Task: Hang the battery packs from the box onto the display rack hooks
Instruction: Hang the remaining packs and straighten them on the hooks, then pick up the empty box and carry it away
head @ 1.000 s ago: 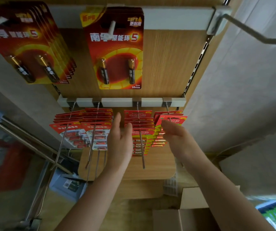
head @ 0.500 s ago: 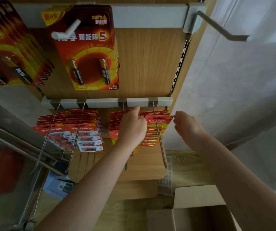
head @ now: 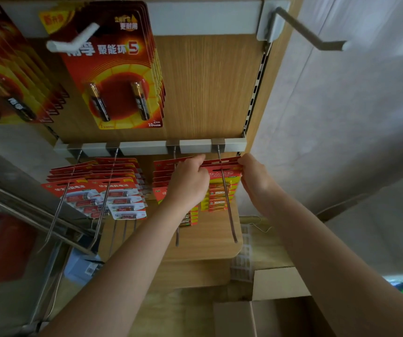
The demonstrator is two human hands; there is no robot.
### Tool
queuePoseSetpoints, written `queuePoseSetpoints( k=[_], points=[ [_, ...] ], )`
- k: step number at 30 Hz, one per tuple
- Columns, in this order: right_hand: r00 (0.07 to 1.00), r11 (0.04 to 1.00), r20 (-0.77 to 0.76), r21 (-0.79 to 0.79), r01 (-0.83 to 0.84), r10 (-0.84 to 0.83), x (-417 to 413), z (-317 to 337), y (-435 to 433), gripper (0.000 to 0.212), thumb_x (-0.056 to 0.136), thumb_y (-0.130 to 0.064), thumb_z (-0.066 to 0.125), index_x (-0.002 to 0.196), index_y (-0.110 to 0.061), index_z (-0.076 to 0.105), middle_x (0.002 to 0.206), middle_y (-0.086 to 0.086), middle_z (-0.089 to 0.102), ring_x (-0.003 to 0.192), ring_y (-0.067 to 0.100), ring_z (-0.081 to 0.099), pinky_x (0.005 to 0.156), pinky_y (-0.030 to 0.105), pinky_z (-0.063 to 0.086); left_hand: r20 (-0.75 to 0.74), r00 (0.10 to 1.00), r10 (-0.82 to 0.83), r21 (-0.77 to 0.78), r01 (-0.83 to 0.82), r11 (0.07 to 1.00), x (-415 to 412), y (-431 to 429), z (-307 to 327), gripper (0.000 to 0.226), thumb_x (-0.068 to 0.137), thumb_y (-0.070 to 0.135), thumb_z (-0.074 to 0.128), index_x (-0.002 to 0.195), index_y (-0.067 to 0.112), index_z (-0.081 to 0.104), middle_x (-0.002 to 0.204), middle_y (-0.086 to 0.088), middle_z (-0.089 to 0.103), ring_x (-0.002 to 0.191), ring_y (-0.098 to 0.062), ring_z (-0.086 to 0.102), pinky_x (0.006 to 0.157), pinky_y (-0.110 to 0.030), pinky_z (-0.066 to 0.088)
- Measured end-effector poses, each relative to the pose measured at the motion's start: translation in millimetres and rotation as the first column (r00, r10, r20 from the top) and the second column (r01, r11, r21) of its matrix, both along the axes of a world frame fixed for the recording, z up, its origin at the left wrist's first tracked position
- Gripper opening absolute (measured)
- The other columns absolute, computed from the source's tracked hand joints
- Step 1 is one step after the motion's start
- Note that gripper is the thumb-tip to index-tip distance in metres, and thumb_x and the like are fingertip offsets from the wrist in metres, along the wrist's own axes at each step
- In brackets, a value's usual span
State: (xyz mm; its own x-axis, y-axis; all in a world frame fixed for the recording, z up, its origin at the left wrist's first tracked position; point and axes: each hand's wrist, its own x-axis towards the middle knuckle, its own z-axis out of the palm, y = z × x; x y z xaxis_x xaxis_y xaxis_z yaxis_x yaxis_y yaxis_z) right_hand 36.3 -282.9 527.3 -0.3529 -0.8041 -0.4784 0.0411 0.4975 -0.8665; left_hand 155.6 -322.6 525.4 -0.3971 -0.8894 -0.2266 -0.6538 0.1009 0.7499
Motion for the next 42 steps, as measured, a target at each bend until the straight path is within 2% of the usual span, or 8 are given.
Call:
queuePoseSetpoints(
  k=[2,3,5,10,15,21,35,42],
  points=[
    [1.0,1.0,-0.02,-0.01,-0.012,0.012,-2.8,1.5,5.1,0.037,0.099,-0.023,0.022,0.087,-0.014,0.056,0.085,0.004,0.06,0.068,0.011,0.03,0.074,0.026,0.037,-0.041,0.999,0.003,-0.053,-0.005,0.999,2.5,2.6,0.7,0.044,0.098,0.009,0.031,0.141,0.011,0.037,0.132,-0.014,0.055,0.121,-0.039,0.05,0.104,-0.054,0.039],
    [0.999,1.0,-0.043,-0.026,-0.002,0.001,-3.9,1.4,8.4,0.037,0.1,-0.023,0.023,0.108,-0.009,0.057,0.107,0.007,0.062,0.115,0.009,0.034,0.084,0.028,0.038,-0.065,0.998,0.017,-0.095,-0.024,0.995,5.5,4.6,1.7,0.042,0.097,0.009,0.033,0.139,0.012,0.04,0.131,-0.012,0.056,0.12,-0.035,0.052,0.102,-0.051,0.043],
    [0.994,0.997,-0.1,-0.066,0.028,-0.035,-4.9,3.9,16.7,0.039,0.1,-0.022,0.028,0.13,-0.005,0.046,0.132,0.011,0.051,0.117,0.021,0.05,0.098,0.032,0.035,-0.093,0.994,0.057,-0.207,-0.075,0.975,15.0,9.1,3.8,0.038,0.096,0.009,0.039,0.132,0.012,0.048,0.129,-0.007,0.057,0.12,-0.023,0.053,0.1,-0.039,0.047],
    [0.958,0.993,-0.28,-0.109,0.036,-0.065,-9.5,-6.7,48.3,0.031,0.096,-0.009,0.036,0.118,-0.014,0.058,0.116,0.0,0.059,0.114,0.017,0.053,0.097,0.03,0.041,-0.092,0.995,0.029,-0.461,-0.068,0.885,48.6,26.2,3.4,0.023,0.091,0.006,0.05,0.11,0.01,0.063,0.111,-0.003,0.065,0.104,-0.015,0.059,0.09,-0.028,0.049],
    [0.926,0.995,-0.366,-0.063,0.08,-0.097,4.3,-11.2,89.5,0.028,0.094,-0.009,0.043,0.116,-0.015,0.061,0.114,0.0,0.062,0.109,0.017,0.056,0.095,0.031,0.044,-0.047,0.997,0.059,-0.518,-0.075,0.852,81.2,54.7,-5.2,0.019,0.089,0.009,0.053,0.105,0.011,0.063,0.105,0.0,0.064,0.094,-0.008,0.055,0.081,-0.021,0.045],
    [0.909,0.995,-0.405,-0.004,0.102,-0.095,26.6,-33.2,158.9,0.028,0.094,-0.017,0.047,0.118,-0.016,0.061,0.116,-0.001,0.063,0.109,0.017,0.057,0.1,0.038,0.045,-0.022,0.996,0.083,-0.492,-0.082,0.867,112.3,110.7,-30.3,0.026,0.089,0.009,0.053,0.115,0.012,0.06,0.108,0.0,0.063,0.095,-0.014,0.059,0.077,-0.028,0.049],
    [0.942,0.979,-0.333,0.179,0.1,-0.036,-19.2,-121.8,300.7,0.025,0.093,-0.014,0.048,0.115,-0.014,0.06,0.108,-0.003,0.06,0.099,0.009,0.052,0.069,0.012,0.036,0.205,0.976,0.069,-0.138,-0.041,0.99,69.6,251.1,-138.3,0.019,0.091,0.015,0.051,0.106,0.018,0.064,0.104,0.005,0.068,0.09,-0.011,0.063,0.07,-0.019,0.042],
    [0.938,0.936,-0.345,0.336,0.107,0.016,-122.5,-188.1,379.3,0.029,0.091,-0.013,0.048,0.116,-0.016,0.062,0.115,0.003,0.062,0.108,0.022,0.055,0.087,0.026,0.039,0.352,0.934,0.054,0.102,-0.095,0.99,-21.2,328.2,-198.2,0.025,0.094,0.021,0.047,0.117,0.018,0.056,0.113,0.002,0.066,0.087,-0.01,0.061,0.06,-0.018,0.042]
  ],
)
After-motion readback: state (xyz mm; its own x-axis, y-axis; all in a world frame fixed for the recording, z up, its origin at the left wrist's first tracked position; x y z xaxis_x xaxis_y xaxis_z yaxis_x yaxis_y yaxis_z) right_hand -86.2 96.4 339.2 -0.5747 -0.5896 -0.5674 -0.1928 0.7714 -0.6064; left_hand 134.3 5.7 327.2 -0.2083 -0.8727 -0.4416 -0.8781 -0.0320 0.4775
